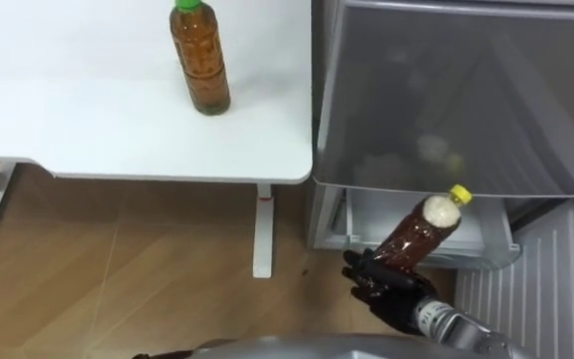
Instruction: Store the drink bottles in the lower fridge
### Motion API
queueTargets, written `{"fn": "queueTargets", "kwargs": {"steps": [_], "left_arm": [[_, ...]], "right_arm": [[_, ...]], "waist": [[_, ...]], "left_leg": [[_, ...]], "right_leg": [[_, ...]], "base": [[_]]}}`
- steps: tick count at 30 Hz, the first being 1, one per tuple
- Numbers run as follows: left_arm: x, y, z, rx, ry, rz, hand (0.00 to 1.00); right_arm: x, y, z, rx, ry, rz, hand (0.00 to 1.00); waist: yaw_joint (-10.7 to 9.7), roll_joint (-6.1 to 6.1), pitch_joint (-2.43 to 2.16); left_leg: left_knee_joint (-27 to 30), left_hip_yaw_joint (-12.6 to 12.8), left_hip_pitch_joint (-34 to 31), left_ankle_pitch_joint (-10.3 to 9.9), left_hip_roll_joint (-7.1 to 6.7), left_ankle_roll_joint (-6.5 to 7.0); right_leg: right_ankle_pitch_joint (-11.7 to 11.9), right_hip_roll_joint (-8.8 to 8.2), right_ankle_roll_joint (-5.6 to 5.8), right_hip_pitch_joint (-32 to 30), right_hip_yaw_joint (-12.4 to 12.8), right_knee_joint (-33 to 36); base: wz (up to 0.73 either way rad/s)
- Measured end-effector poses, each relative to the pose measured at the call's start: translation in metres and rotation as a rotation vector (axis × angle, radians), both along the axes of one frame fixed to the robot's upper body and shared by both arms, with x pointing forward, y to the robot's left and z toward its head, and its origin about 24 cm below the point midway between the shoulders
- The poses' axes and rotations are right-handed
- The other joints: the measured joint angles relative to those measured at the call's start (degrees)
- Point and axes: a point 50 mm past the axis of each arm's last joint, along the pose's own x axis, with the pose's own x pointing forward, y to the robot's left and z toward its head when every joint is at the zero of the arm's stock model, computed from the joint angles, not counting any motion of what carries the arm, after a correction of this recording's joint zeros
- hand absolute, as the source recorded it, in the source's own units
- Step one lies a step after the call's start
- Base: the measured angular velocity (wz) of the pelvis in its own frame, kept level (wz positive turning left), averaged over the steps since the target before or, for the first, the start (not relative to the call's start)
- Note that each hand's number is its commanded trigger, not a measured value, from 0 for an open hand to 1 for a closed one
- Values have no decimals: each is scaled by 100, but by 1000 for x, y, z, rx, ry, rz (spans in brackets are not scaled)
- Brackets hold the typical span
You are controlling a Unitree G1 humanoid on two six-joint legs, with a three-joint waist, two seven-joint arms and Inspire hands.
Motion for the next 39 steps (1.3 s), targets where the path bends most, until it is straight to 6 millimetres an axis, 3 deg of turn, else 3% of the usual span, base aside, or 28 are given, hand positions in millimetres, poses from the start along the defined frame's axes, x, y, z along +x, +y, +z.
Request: {"fn": "queueTargets", "kwargs": {"steps": [4, 12, 15, 19, 26, 30, 39], "left_arm": [[-4, -2, 0, -21, 1, 0, 0], [-10, -4, -1, -35, 8, 3, 0], [-12, -5, -1, -31, 8, 11, 0], [-18, -5, -1, -26, 14, 6, 0], [-35, -2, 0, -14, 57, -42, 0], [-44, -1, 0, -3, 94, -113, 0], [-57, -2, 1, -29, 147, -166, 0]], "right_arm": [[14, 0, 12, 91, -32, -187, 100], [27, -20, 20, 137, -73, -458, 100], [24, -27, 17, 126, -49, -550, 100], [24, -31, 17, 145, -47, -629, 100], [25, -31, 18, 169, -52, -673, 100], [23, -31, 16, 172, -41, -683, 100], [17, -36, 12, 158, -17, -706, 100]], "waist": [[-39, 86, 43], [-133, 176, -14], [-126, 178, -13], [-127, 129, 21], [-118, 81, 19], [-103, 33, -16], [-116, 52, -21]], "left_leg": [[-10, 40, -19, -2, 4, 0], [-9, 36, 10, -1, 0, 0], [-11, 37, 71, -1, 5, 0], [-9, 38, 95, -1, 7, 0], [47, 29, 69, -1, -4, 0], [134, 24, 38, -1, -7, -1], [200, -52, 1, -2, -27, -1]], "right_leg": [[1, 9, 2, -19, 45, 3], [1, 3, 3, -41, 37, -4], [1, 4, 3, 4, 25, -4], [-1, 9, -1, 27, 38, -6], [-26, -4, 5, 7, 41, 3], [-25, -12, 4, 34, 24, 2], [-32, -57, 8, 130, -151, -15]], "base": [[-5], [0], [-1], [-1], [0], [3], [11]]}}
